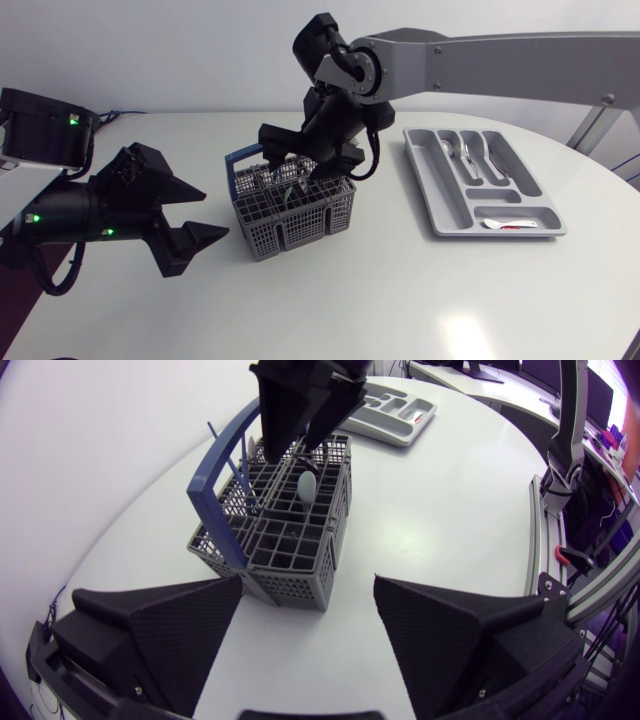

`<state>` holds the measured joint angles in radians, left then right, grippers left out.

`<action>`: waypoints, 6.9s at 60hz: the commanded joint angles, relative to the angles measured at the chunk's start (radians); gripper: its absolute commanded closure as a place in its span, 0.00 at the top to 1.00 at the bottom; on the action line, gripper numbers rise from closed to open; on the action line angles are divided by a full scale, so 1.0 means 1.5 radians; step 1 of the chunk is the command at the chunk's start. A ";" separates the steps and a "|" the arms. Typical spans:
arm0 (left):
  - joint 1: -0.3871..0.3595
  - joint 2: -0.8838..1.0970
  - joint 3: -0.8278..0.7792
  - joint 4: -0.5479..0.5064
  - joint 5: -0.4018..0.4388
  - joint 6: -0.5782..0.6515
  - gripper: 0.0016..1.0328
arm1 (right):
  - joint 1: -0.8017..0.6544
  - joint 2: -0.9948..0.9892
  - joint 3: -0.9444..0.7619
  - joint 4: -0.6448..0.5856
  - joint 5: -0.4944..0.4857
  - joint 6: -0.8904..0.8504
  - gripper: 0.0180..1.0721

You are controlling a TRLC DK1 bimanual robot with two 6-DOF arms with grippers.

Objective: Unload the cutlery basket into the drawer organizer.

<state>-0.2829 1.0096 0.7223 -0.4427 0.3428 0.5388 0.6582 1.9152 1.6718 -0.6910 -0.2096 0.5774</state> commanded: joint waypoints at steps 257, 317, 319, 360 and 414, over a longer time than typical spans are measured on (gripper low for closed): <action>-0.007 0.023 -0.053 0.039 0.032 0.005 0.93 | 0.065 -0.218 -0.028 -0.067 0.049 0.033 0.06; -0.106 0.167 0.147 0.016 0.030 -0.104 0.93 | -0.434 -0.388 -0.511 0.137 0.258 -0.558 0.06; -0.108 0.176 0.155 0.018 0.030 -0.109 0.93 | -0.443 -0.381 -0.514 0.144 0.263 -0.573 0.06; -0.118 0.279 0.233 0.036 0.030 -0.196 0.93 | -0.525 -0.168 -0.515 0.306 0.346 -0.633 0.19; -0.145 0.338 0.275 0.075 0.033 -0.320 0.81 | -0.441 -0.334 -0.510 0.205 0.298 -0.485 0.95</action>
<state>-0.4908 1.4899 1.0954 -0.3347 0.3855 0.1078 -0.0235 1.4536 0.9096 -0.3573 0.2523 -0.2050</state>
